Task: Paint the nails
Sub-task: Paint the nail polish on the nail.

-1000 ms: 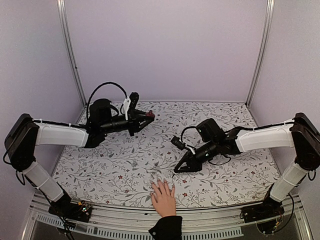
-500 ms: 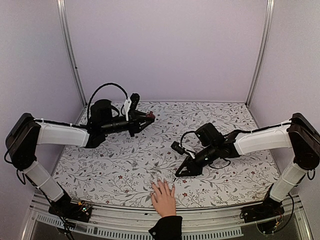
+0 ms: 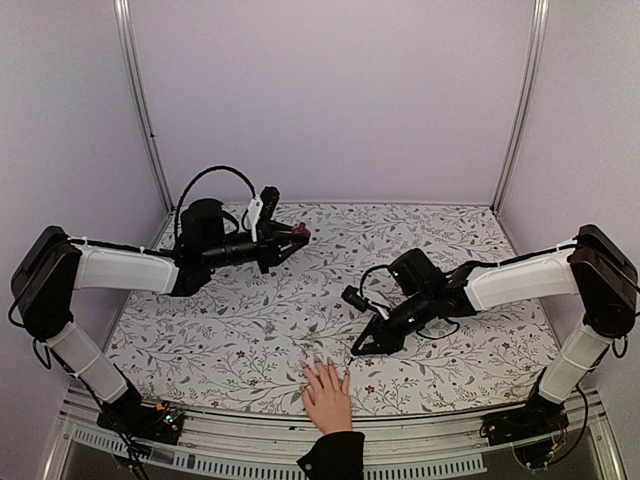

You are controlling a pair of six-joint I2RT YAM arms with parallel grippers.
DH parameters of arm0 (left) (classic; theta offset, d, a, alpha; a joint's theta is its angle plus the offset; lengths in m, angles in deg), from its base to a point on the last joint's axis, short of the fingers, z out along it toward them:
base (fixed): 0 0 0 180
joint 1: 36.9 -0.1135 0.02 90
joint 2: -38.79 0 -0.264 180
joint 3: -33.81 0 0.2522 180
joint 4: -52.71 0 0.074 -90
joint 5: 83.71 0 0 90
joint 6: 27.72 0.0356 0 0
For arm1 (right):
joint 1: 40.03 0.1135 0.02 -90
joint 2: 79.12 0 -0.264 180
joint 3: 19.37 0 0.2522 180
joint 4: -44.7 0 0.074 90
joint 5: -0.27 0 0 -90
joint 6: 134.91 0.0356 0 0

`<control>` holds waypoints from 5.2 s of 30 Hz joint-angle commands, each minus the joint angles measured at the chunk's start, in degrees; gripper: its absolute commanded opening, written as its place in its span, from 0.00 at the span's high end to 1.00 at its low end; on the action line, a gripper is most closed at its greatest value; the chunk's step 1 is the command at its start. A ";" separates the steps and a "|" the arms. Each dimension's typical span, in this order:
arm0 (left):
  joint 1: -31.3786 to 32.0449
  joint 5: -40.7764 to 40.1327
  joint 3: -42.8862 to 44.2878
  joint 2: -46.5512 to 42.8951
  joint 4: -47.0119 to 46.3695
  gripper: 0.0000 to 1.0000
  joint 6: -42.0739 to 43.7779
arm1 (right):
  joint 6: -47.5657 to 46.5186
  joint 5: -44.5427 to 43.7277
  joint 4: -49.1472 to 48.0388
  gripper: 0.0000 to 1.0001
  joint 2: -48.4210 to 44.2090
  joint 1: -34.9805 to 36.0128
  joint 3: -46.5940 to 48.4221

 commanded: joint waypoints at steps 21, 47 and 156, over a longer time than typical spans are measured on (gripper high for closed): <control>-0.72 0.56 0.12 1.06 -1.36 1.00 -0.55 | 0.56 2.00 0.60 1.00 2.84 0.93 0.71; -0.70 0.62 0.24 1.17 -1.45 1.00 -0.59 | 0.55 1.44 0.84 1.00 3.81 0.97 1.61; -1.19 1.05 0.35 2.14 -2.14 1.00 -1.19 | 2.09 -1.52 2.26 1.00 2.09 -1.23 2.90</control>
